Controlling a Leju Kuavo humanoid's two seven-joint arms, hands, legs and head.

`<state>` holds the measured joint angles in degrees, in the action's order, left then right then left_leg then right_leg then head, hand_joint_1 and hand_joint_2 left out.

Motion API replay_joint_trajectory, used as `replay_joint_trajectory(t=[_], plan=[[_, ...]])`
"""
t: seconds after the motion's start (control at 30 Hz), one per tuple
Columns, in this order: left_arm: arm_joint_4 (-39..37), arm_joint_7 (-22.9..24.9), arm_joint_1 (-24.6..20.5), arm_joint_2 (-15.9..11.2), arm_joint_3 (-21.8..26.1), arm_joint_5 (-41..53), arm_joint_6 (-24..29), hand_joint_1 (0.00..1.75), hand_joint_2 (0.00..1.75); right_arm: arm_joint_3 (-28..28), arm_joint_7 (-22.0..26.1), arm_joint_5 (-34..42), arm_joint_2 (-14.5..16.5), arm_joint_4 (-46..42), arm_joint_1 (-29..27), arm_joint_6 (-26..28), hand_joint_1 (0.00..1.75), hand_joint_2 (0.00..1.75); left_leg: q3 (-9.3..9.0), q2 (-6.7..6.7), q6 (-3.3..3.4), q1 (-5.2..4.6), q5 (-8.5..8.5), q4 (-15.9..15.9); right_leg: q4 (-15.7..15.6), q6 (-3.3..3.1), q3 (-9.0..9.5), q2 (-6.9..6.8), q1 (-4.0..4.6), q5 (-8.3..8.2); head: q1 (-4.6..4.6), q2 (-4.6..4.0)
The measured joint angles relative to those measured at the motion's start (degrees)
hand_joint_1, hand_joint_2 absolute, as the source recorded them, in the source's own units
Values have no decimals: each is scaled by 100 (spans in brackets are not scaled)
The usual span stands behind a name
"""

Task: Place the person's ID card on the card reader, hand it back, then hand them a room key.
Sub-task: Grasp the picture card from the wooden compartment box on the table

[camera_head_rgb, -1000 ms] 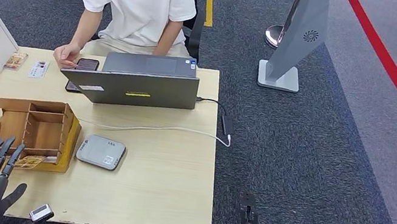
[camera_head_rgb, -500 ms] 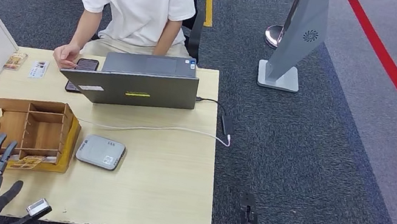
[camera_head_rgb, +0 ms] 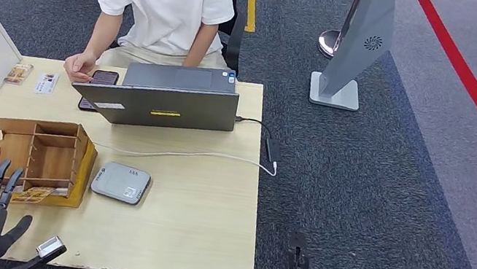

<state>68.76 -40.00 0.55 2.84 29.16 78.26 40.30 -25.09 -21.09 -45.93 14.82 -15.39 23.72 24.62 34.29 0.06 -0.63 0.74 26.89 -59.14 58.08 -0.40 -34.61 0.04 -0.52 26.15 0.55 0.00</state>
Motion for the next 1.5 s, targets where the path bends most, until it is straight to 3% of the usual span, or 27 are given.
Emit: replay_joint_trajectory(t=[0.57,0.7,0.9,1.5], plan=[[0,24,-81,53,-27,-7,0,0,175,10,-2,-36,37,7,0,2,0,175,0,0,0,0,0,0,0,0,0,1,0,0,0,0],[0,35,-87,52,-35,-26,0,175,175,18,-7,-44,37,7,0,3,0,175,-1,0,0,0,0,0,0,0,0,1,0,0,0,0],[-169,326,-124,-22,-197,-159,0,175,175,23,3,-40,37,7,-1,6,0,175,-1,1,0,0,0,0,0,0,0,1,0,0,0,0],[-567,534,-228,-240,-614,-393,0,175,175,23,17,-30,36,7,-5,17,0,175,-1,1,0,0,0,0,0,0,0,1,0,0,0,0]])
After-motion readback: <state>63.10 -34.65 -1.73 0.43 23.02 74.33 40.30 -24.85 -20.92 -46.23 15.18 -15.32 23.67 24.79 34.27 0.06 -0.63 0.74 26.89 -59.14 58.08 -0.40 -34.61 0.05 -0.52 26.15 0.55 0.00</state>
